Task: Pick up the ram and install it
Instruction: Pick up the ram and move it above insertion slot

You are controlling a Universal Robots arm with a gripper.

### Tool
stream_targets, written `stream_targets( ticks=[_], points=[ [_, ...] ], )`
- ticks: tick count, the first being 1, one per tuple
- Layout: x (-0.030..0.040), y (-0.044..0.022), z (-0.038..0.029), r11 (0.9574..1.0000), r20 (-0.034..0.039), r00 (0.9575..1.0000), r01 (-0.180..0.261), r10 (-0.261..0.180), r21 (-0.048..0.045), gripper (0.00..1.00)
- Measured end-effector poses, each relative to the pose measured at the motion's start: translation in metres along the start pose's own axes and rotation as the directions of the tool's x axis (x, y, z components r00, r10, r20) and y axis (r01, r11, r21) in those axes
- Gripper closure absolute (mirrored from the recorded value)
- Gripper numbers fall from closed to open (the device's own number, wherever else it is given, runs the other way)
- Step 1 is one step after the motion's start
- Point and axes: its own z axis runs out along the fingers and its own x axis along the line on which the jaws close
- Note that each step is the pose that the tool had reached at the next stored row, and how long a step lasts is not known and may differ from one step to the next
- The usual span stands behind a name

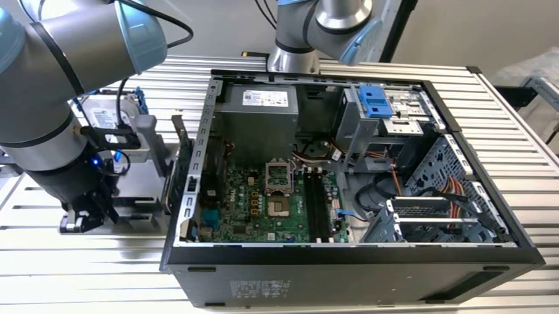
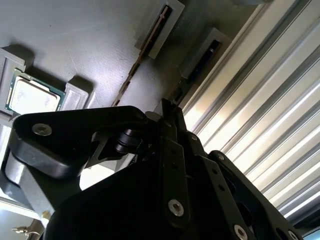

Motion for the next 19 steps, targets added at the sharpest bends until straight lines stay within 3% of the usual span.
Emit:
stream_targets(
  ticks=[10, 19],
  points=[
    [0.0000, 0.0000, -0.0001, 1.0000, 0.0022, 1.0000, 0.000, 0.000, 0.0002, 1.00],
    [-0.0001, 0.0000, -0.0072, 1.0000, 0.0020, 1.0000, 0.000, 0.000, 0.0000, 1.00]
  ],
)
